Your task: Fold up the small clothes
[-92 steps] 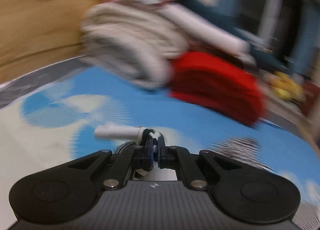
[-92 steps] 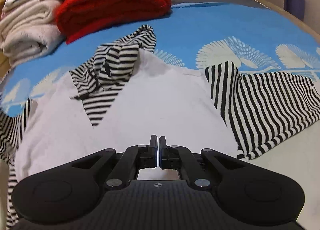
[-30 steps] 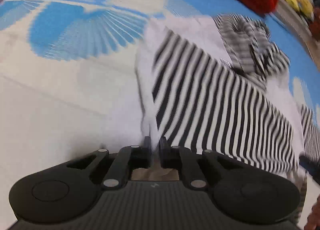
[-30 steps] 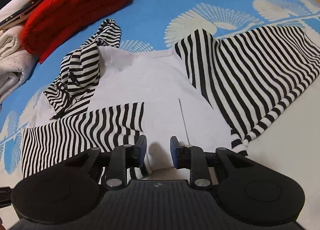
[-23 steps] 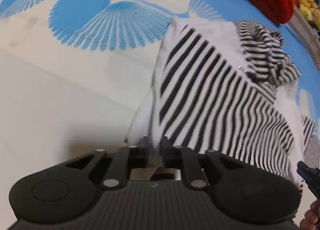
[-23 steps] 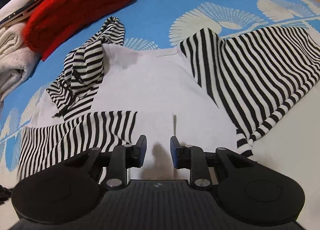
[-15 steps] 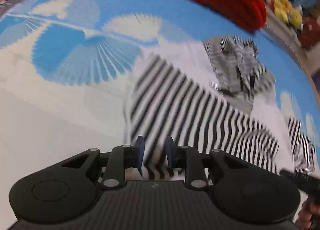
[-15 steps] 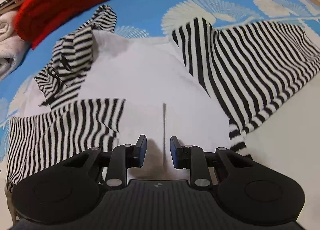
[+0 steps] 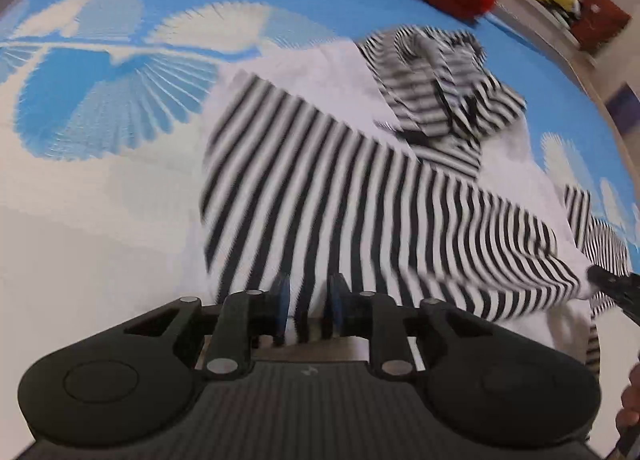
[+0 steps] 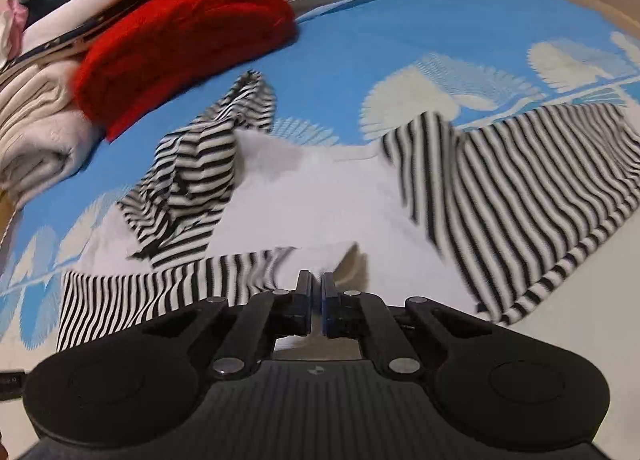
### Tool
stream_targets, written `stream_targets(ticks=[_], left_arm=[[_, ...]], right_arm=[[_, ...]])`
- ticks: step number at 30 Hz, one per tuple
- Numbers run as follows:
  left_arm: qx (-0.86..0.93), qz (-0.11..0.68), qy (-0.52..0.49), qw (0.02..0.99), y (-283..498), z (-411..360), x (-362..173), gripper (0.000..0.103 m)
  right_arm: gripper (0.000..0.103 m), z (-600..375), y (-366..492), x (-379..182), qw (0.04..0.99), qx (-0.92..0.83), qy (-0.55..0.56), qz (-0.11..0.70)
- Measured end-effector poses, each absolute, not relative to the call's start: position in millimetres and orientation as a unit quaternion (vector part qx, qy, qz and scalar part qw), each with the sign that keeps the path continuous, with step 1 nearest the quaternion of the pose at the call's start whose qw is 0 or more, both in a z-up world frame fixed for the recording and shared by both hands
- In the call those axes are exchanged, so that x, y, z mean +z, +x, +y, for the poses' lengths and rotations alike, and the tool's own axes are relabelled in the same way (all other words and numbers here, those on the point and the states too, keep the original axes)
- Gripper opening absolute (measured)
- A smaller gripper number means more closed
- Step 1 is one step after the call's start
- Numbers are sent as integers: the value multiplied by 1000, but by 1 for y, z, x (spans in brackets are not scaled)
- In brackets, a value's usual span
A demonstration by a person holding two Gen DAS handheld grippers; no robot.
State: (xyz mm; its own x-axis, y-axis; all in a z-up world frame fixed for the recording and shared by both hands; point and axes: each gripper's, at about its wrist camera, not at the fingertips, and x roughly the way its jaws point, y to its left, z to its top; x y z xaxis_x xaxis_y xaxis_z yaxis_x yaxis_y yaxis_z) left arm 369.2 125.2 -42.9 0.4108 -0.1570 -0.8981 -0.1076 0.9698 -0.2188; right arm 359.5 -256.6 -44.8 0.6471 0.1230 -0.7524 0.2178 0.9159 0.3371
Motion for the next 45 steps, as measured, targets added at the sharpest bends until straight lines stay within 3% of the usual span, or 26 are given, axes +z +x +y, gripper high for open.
stream_targets(ticks=[3, 7, 10, 11, 14, 23, 27, 45], left_arm=[[-5, 580, -111, 807, 368, 121, -65, 23], [-12, 555, -109, 825, 367, 117, -47, 24], [-24, 554, -110, 825, 371, 110, -50, 26], [-21, 565, -102, 818, 375, 107, -58, 27], [-8, 576, -81, 813, 371, 102, -66, 27], [-8, 540, -23, 842, 372, 68, -33, 40], [-19, 518, -12, 855, 369, 52, -18, 54], [-33, 493, 2, 869, 355, 8, 7, 60]], right_arm=[[8, -264, 367, -73, 844, -61, 213, 488], [14, -258, 361, -55, 871, -55, 208, 441], [50, -249, 360, -43, 886, 9, 212, 413], [53, -247, 363, -50, 874, 28, 215, 434], [51, -242, 369, -85, 829, 19, 193, 524], [52, -252, 360, -60, 866, 5, 177, 468], [52, -256, 358, -56, 867, -1, 188, 461], [51, -316, 324, -36, 889, -55, 171, 421]])
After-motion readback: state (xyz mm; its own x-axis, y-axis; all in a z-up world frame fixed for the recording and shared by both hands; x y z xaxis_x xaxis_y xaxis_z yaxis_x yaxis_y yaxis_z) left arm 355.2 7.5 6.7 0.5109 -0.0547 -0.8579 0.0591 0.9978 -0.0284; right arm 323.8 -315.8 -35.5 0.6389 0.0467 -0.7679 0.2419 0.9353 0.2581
